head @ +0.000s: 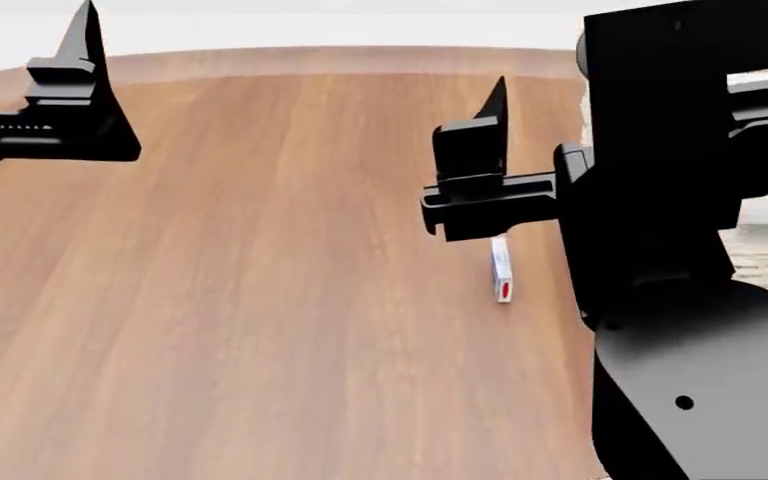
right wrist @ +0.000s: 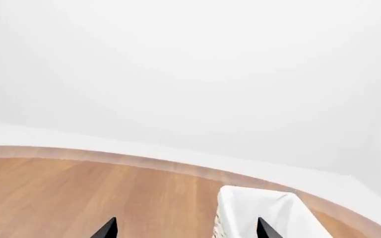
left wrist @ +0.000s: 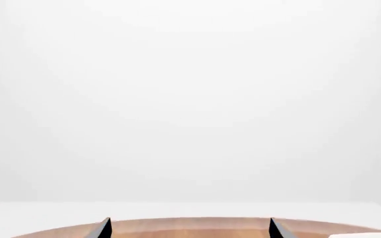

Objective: Pick up the alphabet soup and the cream cheese box, and put them in the basket.

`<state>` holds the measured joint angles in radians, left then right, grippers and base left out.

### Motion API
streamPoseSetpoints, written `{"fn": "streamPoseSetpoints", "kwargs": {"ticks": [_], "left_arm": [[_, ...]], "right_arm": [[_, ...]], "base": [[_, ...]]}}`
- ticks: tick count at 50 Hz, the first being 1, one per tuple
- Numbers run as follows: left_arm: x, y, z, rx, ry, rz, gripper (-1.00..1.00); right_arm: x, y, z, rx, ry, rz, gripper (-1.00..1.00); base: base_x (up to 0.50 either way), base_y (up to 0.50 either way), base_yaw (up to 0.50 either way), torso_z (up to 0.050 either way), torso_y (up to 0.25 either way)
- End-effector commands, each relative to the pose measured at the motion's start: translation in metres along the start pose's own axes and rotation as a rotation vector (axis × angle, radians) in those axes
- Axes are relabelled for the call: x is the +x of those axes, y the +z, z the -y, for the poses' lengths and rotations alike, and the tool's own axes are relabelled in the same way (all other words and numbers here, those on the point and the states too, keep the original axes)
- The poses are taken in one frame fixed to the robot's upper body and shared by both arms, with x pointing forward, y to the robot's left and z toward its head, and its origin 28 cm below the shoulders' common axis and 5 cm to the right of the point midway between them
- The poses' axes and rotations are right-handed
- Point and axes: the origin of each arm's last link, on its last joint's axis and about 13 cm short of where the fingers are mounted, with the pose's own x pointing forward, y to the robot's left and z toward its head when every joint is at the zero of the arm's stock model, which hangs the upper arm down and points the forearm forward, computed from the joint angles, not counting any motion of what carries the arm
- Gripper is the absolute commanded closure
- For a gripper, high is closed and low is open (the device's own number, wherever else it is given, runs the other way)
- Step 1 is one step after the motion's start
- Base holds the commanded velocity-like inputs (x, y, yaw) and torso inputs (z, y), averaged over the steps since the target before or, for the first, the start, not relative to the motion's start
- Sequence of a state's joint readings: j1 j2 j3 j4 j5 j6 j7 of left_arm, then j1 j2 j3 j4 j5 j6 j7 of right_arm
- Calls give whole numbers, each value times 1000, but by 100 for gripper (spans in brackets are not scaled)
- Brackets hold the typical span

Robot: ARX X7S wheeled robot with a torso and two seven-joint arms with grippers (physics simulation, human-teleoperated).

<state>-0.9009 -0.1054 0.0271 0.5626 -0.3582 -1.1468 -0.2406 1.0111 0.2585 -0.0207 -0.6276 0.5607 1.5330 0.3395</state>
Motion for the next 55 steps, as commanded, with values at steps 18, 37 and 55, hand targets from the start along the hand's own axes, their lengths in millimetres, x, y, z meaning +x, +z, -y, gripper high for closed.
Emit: {"fn": "streamPoseSetpoints", "kwargs": {"ticks": [18, 37, 55], "left_arm": [[2, 1, -2, 9, 0, 2, -100], [3, 0, -2, 12, -1, 1, -100], [4, -2, -2, 17, 0, -1, -100]], "right_arm": [[3, -1, -1, -6, 10, -12, -100], [3, -3, -1, -6, 14, -20, -100], [9, -9, 4, 35, -20, -170, -100]], "base": [[500, 0, 0, 0, 1], [500, 0, 0, 0, 1], [83, 0, 0, 0, 1]]}}
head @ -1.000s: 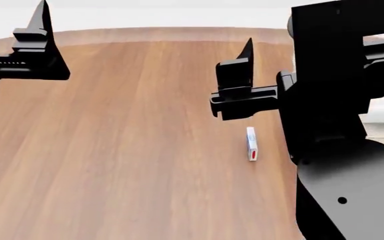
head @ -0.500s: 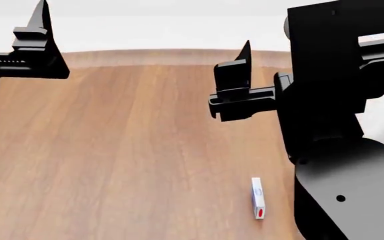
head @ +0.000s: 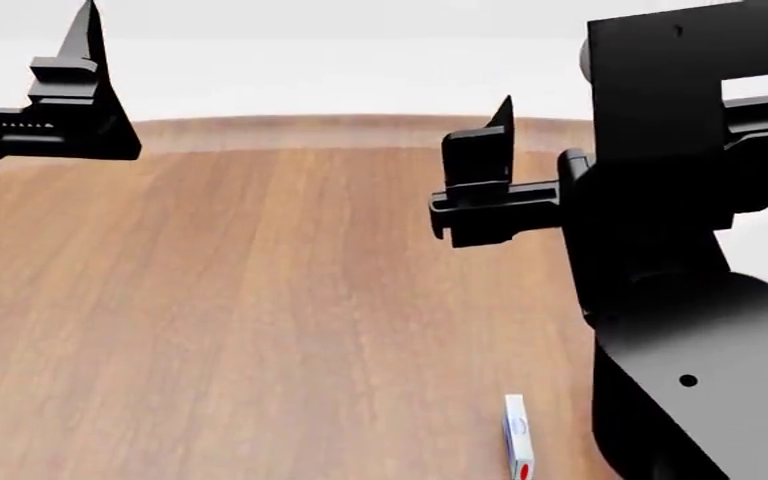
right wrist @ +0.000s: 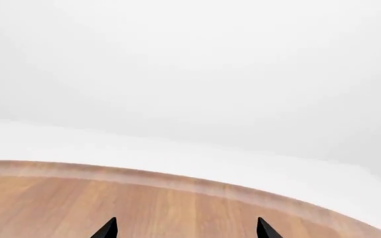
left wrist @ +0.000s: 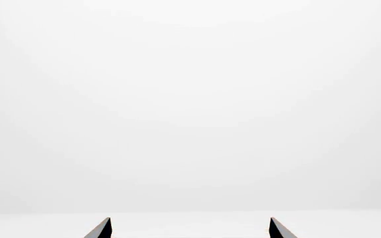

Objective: Pick up the alphabet soup and the cream cheese box, and put them in the basket.

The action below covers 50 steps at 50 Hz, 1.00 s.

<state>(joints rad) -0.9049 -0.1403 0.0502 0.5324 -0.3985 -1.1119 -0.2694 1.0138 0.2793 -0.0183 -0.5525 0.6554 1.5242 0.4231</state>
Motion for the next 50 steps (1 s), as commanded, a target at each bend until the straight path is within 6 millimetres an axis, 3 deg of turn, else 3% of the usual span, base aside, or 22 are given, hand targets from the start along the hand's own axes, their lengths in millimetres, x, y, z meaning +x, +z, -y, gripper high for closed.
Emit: {"fn": "streamPoseSetpoints", "kwargs": {"ticks": [1, 5, 20, 34, 44, 50], "left_arm": [[1, -1, -1, 4, 3, -1, -100], [2, 0, -3, 8, 7, 2, -100], [6, -5, -6, 13, 20, -8, -100], [7, -8, -10, 11, 27, -16, -100], [8, -11, -12, 9, 33, -20, -100], [8, -10, -13, 11, 34, -20, -100]], "right_arm": [[2, -6, 5, 31, -9, -136, -100], [-8, -6, 8, 85, 7, -206, -100], [-50, 1, 13, 29, -16, -387, -100], [-85, -28, 20, 79, -13, -622, -100], [-123, -57, 26, 117, -47, -770, -100], [-141, -63, 29, 141, -65, -814, -100]], "base": [[0, 0, 0, 0, 0], [0, 0, 0, 0, 0], [0, 0, 0, 0, 0], [0, 0, 0, 0, 0], [0, 0, 0, 0, 0], [0, 0, 0, 0, 0]]}}
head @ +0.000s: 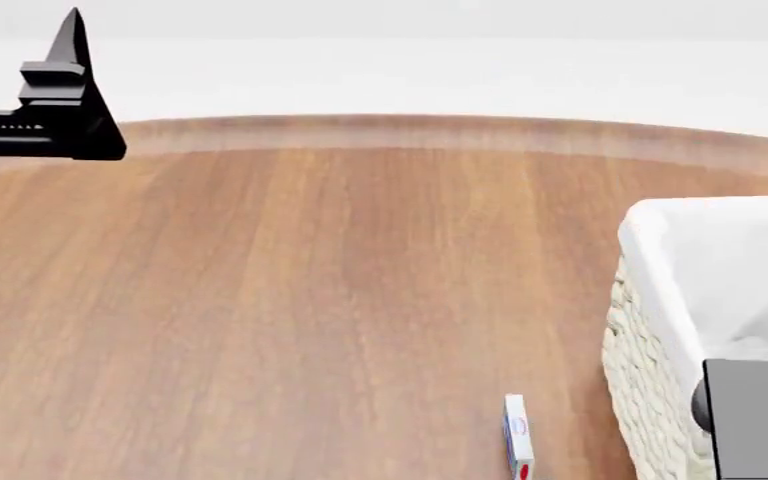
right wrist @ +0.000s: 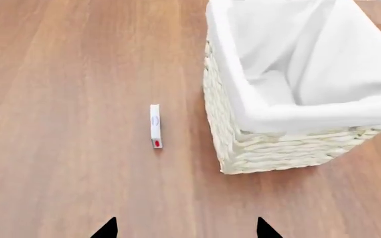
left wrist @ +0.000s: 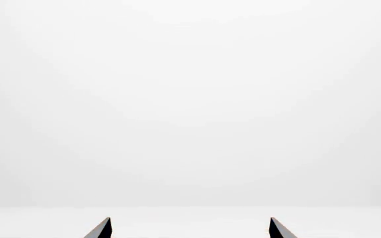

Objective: Pick up the alphabet soup and the cream cheese box, and put them in the basket.

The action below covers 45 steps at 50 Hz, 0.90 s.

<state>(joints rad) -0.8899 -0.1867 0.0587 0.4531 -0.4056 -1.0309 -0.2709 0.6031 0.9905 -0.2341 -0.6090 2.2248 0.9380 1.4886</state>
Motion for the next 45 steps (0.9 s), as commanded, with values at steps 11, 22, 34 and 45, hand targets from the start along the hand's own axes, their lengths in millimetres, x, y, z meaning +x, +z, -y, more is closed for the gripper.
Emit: {"fn": "streamPoseSetpoints", "kwargs": {"ticks": [11, 22, 34, 45], "left_arm": [[-1, 1, -1, 1, 2, 1, -100], [0, -3, -2, 5, 3, -7, -100], [2, -5, -3, 6, 8, -12, -100], [1, -7, -3, 7, 8, -14, -100]], "right_arm": [[-34, -50, 18, 84, -84, -177, -100], [-42, -49, 33, 189, -169, -145, -100], [-42, -58, 41, 284, -213, -157, -100], [-42, -67, 53, 344, -269, -155, -100]], "base": [[0, 0, 0, 0, 0], [0, 0, 0, 0, 0], [0, 0, 0, 0, 0], [0, 0, 0, 0, 0]]}}
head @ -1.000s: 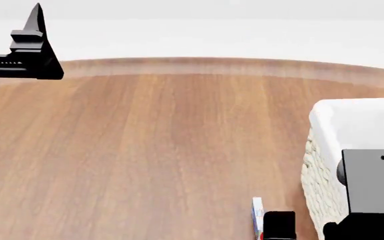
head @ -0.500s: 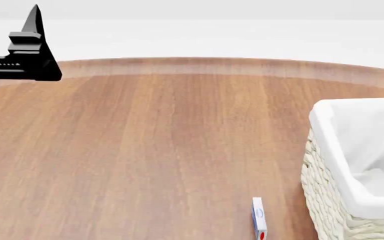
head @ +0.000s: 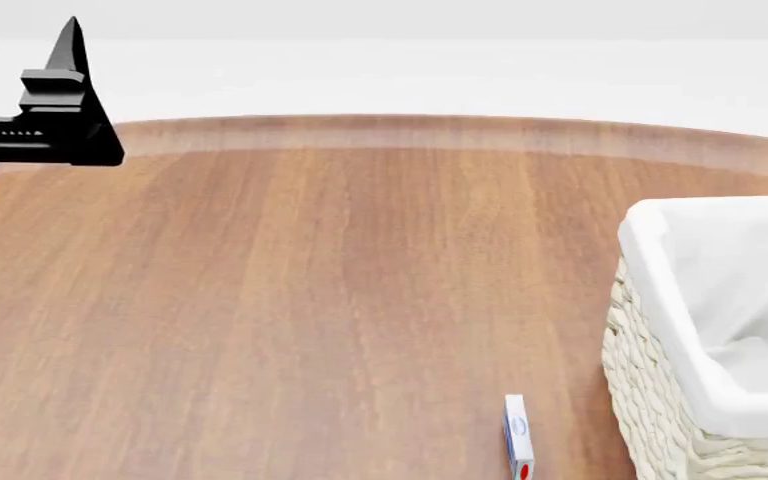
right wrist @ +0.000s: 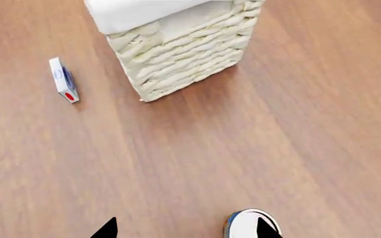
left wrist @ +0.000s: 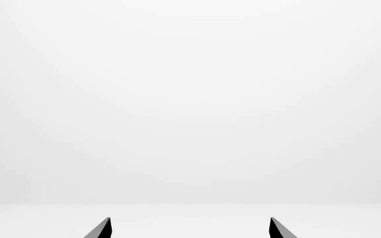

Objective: Pick up the alphabet soup and the cream cheese box, and put them in the basket.

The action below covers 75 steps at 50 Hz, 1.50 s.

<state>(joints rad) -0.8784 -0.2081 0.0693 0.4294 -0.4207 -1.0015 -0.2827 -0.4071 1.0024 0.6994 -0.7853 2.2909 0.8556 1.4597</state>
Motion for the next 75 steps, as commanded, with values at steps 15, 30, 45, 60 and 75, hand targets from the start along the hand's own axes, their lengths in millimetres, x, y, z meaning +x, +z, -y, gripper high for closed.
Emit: {"fn": "streamPoseSetpoints", "kwargs": {"ticks": [15, 30, 45, 60, 75], "left_arm": [[1, -3, -1, 1, 4, -7, -100], [2, -3, -2, 2, 8, -7, -100], [4, -5, -2, 1, 10, -10, -100], [4, -5, -3, 2, 12, -10, -100], [4, -6, -1, 4, 7, -12, -100]], "right_arm": [[5, -5, 25, 159, -117, 15, -100], [13, -12, 32, 174, -142, -32, -100], [40, -24, 34, 196, -125, -73, -100], [55, -35, 42, 229, -129, -93, -100], [57, -42, 50, 264, -148, -99, -100]], "base": [[0, 0, 0, 0, 0], [0, 0, 0, 0, 0], [0, 0, 0, 0, 0], [0, 0, 0, 0, 0], [0, 0, 0, 0, 0]]}}
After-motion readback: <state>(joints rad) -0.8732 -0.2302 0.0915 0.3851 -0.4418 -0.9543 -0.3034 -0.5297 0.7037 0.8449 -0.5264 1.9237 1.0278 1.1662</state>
